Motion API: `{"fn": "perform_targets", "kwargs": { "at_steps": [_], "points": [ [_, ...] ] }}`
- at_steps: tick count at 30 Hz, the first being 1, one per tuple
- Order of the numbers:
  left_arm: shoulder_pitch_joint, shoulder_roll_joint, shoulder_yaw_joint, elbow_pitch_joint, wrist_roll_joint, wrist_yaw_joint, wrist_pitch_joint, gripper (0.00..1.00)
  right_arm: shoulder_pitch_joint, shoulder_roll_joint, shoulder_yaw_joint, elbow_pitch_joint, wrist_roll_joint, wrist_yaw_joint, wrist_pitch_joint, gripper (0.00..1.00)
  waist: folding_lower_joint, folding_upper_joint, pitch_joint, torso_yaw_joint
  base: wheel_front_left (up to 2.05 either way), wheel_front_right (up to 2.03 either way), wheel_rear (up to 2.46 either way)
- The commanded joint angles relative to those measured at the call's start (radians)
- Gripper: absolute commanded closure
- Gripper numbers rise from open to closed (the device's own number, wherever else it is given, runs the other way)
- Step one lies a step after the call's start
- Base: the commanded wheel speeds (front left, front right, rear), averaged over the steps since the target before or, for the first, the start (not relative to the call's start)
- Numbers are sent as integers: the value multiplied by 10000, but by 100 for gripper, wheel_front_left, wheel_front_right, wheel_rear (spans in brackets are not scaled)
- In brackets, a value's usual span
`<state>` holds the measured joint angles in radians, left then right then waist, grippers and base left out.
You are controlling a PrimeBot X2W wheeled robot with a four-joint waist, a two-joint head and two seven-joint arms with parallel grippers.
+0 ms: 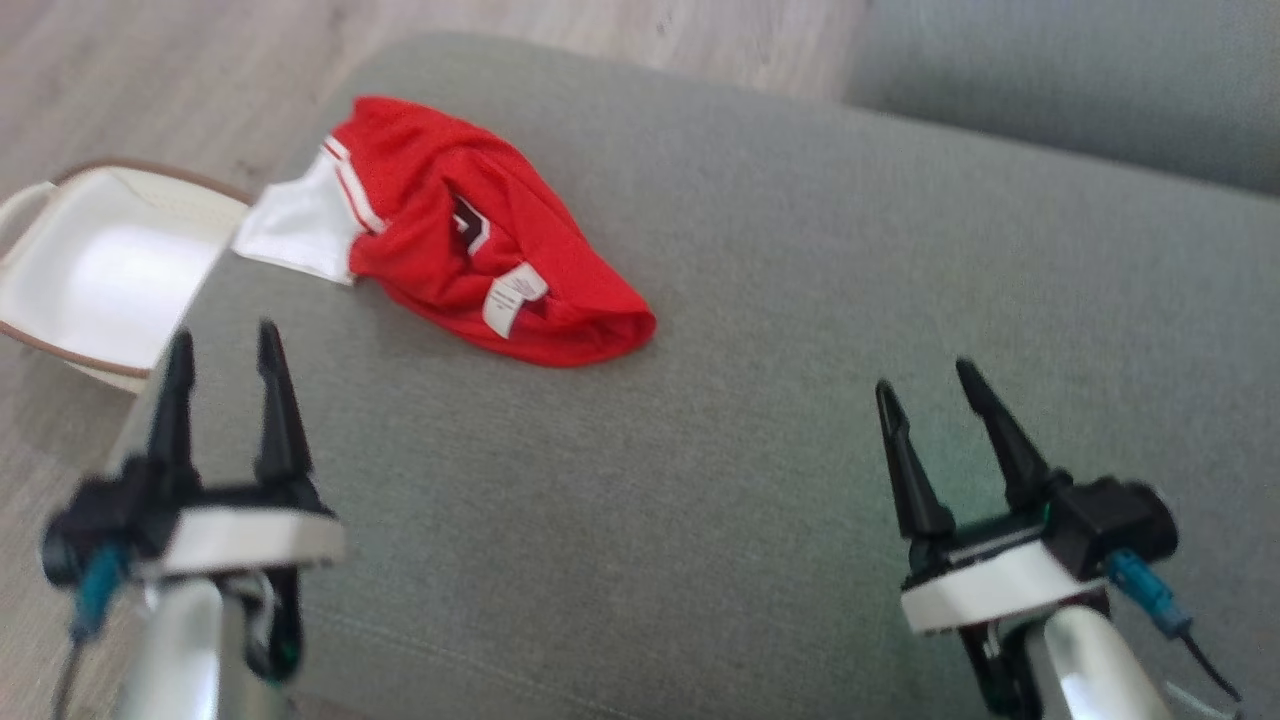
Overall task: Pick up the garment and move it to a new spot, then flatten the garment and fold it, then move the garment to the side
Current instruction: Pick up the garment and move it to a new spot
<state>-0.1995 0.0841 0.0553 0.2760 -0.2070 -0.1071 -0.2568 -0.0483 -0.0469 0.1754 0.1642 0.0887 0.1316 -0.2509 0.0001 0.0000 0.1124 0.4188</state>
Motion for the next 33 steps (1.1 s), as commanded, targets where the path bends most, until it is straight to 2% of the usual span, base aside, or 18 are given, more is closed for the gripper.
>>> {"fn": "perform_targets", "kwargs": {
  "at_steps": [1,8,13,17,21,26,27,28,33],
  "points": [
    [-749,502,326,127,23,-80,-46,0,-470,-33,136,-404,-180,-9,-109,0,-1,0,607,-363,0,0,0],
    [-3660,2143,-222,3469,-303,-220,1096,0,-951,-33,-109,-738,-860,-9,-86,0,-1,0,1733,-1053,0,0,0],
    [-5097,3051,-1490,5404,-1282,-232,2088,0,-1290,-33,0,-1133,-1035,-9,15,0,-1,0,2345,-1699,0,0,0],
    [-5805,3601,-1992,6612,-2448,-233,2975,0,-1445,-33,122,-1466,-1126,-9,93,0,-1,0,2744,-2099,0,0,0],
    [-6158,4105,-2375,7449,-3193,-234,3426,0,-1529,-33,133,-1682,-1212,-9,156,0,-1,0,3019,-2462,0,0,0],
    [-6332,4324,-2748,8044,-3991,-235,3742,0,-1555,-33,79,-1817,-1233,-9,160,0,-1,0,3186,-2617,0,0,0],
    [-6340,4328,-2830,8097,-4131,-235,3782,26,-1542,-33,79,-1820,-1229,-9,154,0,-1,0,3180,-2632,0,0,0],
    [-6334,4324,-2942,8093,-4265,-235,3808,100,-1529,-33,76,-1815,-1225,-9,148,0,-1,0,3168,-2641,0,0,0],
    [-6374,4359,-3251,7937,-4809,-235,3482,100,-1464,-33,17,-1741,-1180,-9,117,0,-1,0,2986,-2594,0,0,0]
  ]
}}
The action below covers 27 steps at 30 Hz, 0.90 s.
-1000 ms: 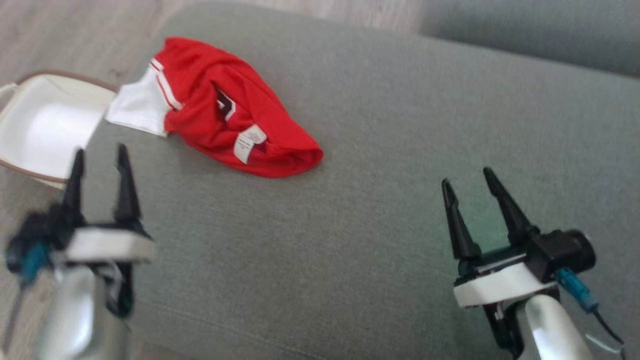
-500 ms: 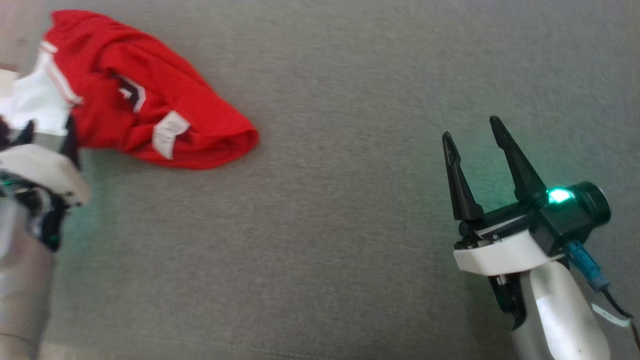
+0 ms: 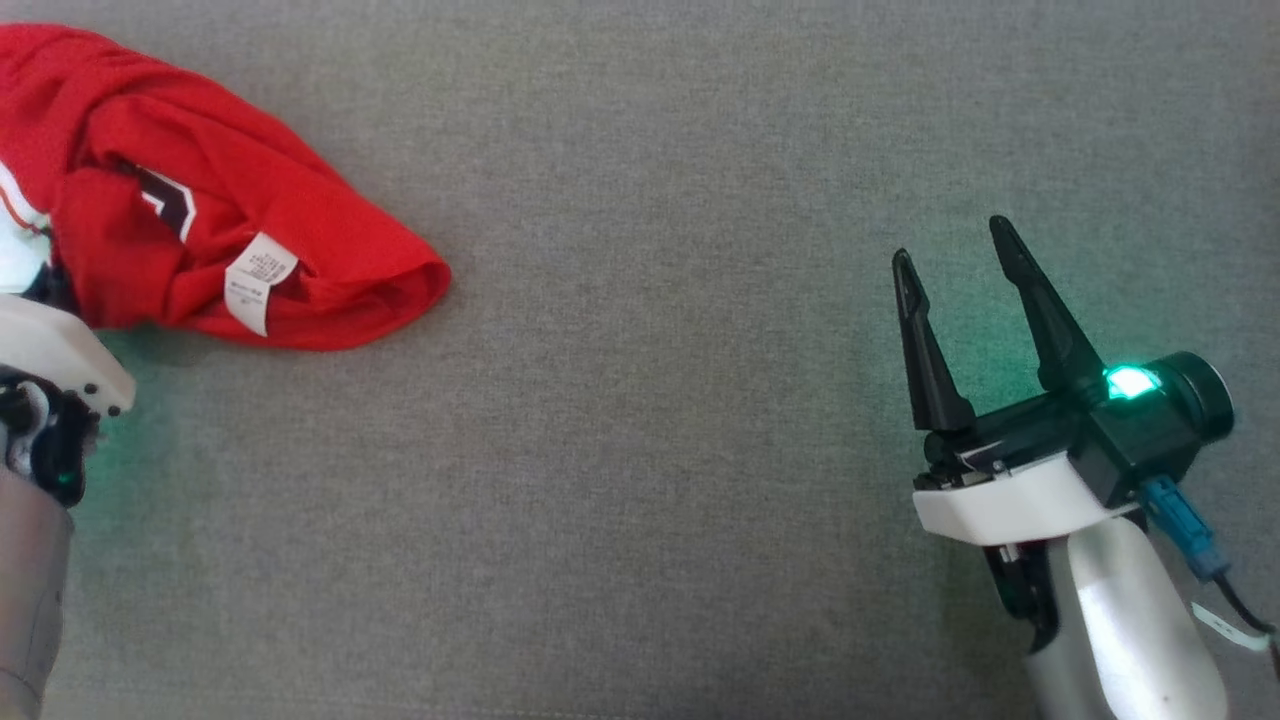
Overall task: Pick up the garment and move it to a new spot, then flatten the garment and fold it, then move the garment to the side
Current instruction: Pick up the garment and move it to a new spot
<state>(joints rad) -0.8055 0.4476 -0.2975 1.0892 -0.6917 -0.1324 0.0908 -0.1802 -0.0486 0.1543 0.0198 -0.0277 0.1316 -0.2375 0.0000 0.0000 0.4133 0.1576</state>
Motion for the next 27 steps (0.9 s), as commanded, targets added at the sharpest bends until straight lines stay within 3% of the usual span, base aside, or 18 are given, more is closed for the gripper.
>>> {"fn": "perform_targets", "kwargs": {
  "at_steps": [1,17,22,27],
  "points": [
    [-331,737,211,-236,-62,18,-142,100,-129,-16,235,-270,-5,-9,-28,0,0,0,-91,31,0,0,0],
    [376,940,-1931,-3266,-1621,18,-1981,100,266,-16,483,466,964,-9,-230,0,0,0,-2098,-186,0,0,0],
    [608,606,-2329,-4426,-1799,18,-2165,100,366,-16,507,447,1224,-9,-239,0,0,0,-2427,-436,0,0,0],
    [702,-109,-2639,-5535,-1711,254,-2275,100,398,-16,471,348,1402,-9,-241,0,0,0,-2555,-773,0,0,0]
  ]
}}
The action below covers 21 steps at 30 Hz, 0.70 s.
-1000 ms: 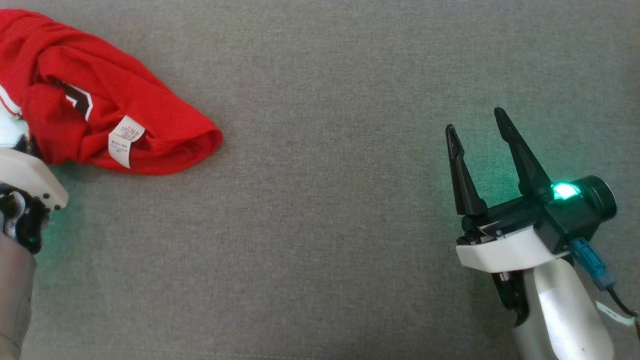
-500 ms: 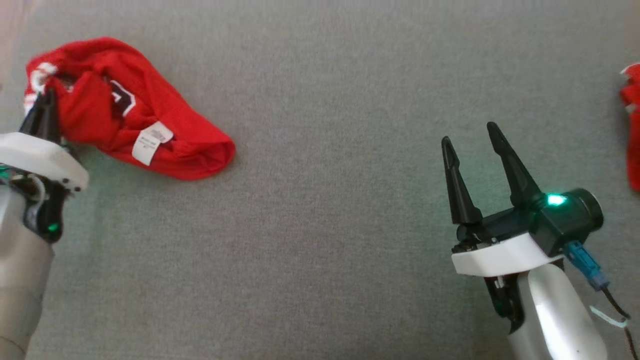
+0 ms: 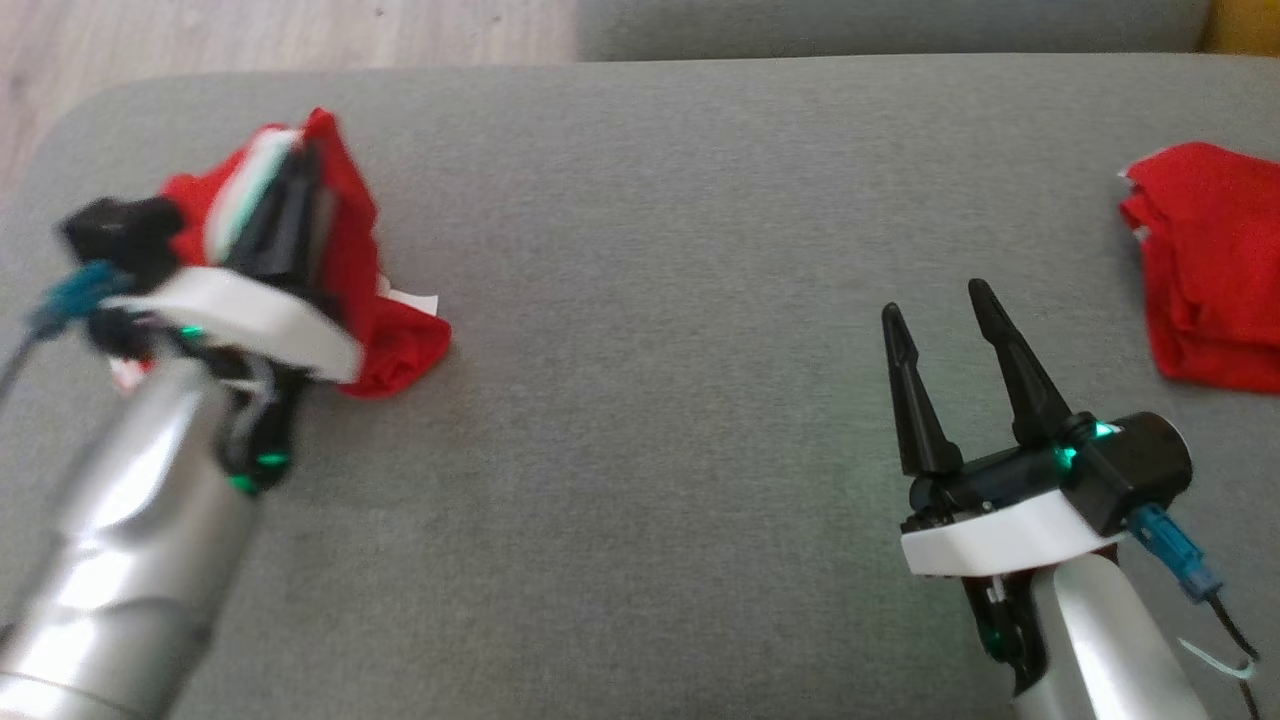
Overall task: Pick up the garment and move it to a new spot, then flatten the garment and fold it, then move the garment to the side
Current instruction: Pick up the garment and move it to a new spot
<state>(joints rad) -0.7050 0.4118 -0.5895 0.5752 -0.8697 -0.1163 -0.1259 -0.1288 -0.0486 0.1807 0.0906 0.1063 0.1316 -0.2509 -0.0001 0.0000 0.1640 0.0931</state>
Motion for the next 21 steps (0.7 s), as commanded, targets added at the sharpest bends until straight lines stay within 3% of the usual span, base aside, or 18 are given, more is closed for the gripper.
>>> {"fn": "perform_targets", "kwargs": {
  "at_steps": [1,13,20,21],
  "points": [
    [-283,88,201,-613,120,193,-137,100,-110,-16,223,-372,92,-9,-107,0,1,0,-77,-211,0,0,0],
    [-304,-2026,-1006,-2003,989,1273,-554,100,-162,-16,236,-556,352,-9,-108,0,1,0,109,-1191,0,0,0],
    [-717,-3108,-1719,-1658,1483,1502,-783,100,-276,-16,233,-609,475,-9,-108,0,1,0,288,-1726,0,0,0],
    [-781,-3207,-1871,-1558,1546,1451,-803,95,-286,-16,252,-604,484,-9,-108,0,1,0,301,-1783,0,0,0]
  ]
}}
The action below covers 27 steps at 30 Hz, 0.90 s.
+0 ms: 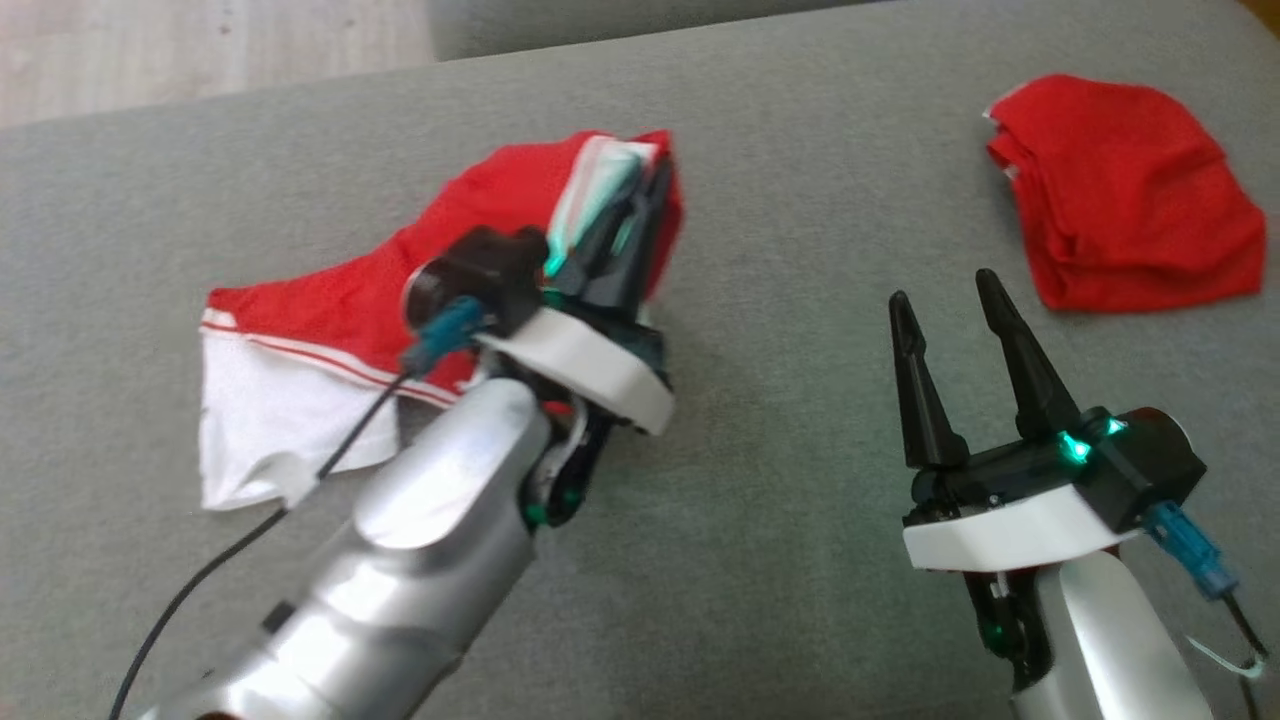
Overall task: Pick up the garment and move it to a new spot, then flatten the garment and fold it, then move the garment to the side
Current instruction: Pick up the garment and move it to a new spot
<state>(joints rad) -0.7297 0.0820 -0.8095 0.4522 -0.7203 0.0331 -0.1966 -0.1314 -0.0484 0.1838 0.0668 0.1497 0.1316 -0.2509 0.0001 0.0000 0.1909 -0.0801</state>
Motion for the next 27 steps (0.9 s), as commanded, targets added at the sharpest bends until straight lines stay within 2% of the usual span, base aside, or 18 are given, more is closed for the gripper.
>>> {"fn": "perform_targets", "kwargs": {
  "at_steps": [1,2,8,11,15,18,22,27],
  "points": [
    [-578,2,230,-238,72,-64,-137,60,-270,-18,237,-365,62,-9,-108,0,-1,0,54,-108,0,0,0],
    [-609,-71,118,-146,76,-101,-161,0,-276,-18,232,-368,67,-9,-108,0,-1,0,70,-140,0,0,0],
    [-575,-148,5,279,63,-177,-404,0,-206,-18,-43,-429,62,-9,-108,0,-1,0,58,56,0,0,0],
    [-401,215,347,322,209,-134,-566,0,-137,-18,-100,-419,-2,-9,-108,0,-1,0,-82,367,0,0,0],
    [233,994,1158,-195,613,-116,-641,0,19,-18,-120,-391,-151,-9,-108,0,-1,0,-363,898,0,0,0],
    [1117,1642,1849,-987,1385,-47,-646,0,200,-18,-191,-309,-287,-9,-108,0,-1,0,-637,1333,0,0,0],
    [2666,2112,2772,-2011,2077,109,-649,0,448,-18,-267,-200,-427,-9,-108,0,-1,0,-909,1812,0,0,0],
    [4561,2208,3617,-2815,2883,176,-650,0,689,-18,-269,-77,-511,-9,-108,0,-1,0,-1126,2055,0,0,0]
  ]
}}
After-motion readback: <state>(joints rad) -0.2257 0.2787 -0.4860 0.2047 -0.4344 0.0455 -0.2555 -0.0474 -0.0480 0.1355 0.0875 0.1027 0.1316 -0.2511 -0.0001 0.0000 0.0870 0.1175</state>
